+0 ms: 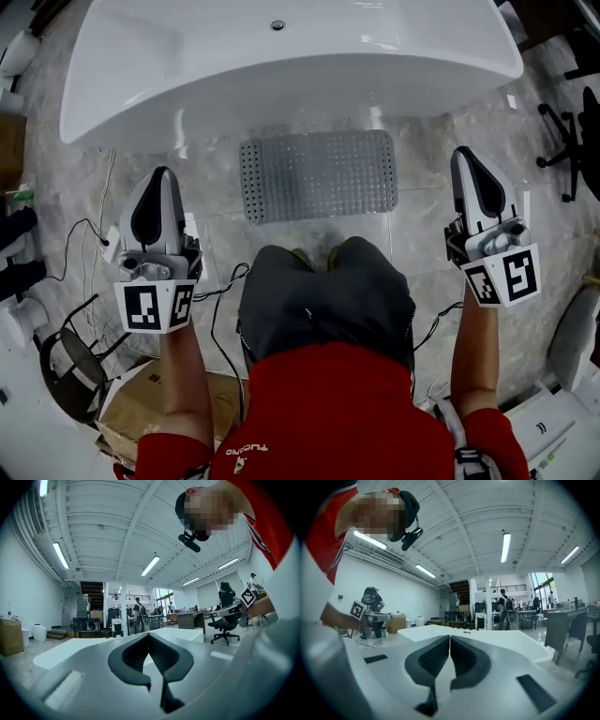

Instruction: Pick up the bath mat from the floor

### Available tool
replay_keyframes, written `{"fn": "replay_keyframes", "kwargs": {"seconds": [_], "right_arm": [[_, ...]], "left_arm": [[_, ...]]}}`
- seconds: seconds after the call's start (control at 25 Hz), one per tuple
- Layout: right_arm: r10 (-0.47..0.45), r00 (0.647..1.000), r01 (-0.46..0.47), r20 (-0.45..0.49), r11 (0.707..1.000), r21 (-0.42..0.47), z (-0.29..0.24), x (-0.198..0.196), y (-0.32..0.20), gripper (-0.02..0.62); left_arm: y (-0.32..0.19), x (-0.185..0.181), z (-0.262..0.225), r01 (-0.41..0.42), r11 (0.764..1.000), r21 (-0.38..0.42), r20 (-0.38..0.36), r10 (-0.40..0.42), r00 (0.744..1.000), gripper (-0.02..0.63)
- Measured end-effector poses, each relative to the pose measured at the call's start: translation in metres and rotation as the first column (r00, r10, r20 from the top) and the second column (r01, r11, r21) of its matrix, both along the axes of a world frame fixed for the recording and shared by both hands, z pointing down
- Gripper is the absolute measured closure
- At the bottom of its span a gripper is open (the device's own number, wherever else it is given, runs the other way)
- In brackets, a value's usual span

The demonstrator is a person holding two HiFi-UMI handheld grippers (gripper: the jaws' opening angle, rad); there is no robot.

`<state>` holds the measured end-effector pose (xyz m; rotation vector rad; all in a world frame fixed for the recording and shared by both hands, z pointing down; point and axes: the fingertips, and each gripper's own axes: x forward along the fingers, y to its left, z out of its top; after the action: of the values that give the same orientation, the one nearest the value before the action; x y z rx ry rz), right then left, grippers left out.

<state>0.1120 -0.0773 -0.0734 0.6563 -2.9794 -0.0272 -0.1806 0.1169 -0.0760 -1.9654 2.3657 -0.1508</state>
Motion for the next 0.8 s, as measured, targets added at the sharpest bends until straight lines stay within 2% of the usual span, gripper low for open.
{"fn": "replay_keyframes", "kwargs": {"seconds": [0.4, 0.8], "right_arm": [[0.003, 1.000, -0.003, -0.006, 1.000, -0.008, 0.096, -0.019, -0.017, 0.594], [0.024, 1.000, -0.024, -0.019, 0.999, -0.022, 0.185, -0.021, -0.035, 0.594]], "left_arm": [[-0.012, -0.029, 0.090, 0.029, 0.999, 0.020, 0.002, -0.029, 1.000, 0.600], [-0.015, -0.046, 0.183, 0.040, 0.999, 0.003, -0.002, -0.040, 0.999, 0.600]]}}
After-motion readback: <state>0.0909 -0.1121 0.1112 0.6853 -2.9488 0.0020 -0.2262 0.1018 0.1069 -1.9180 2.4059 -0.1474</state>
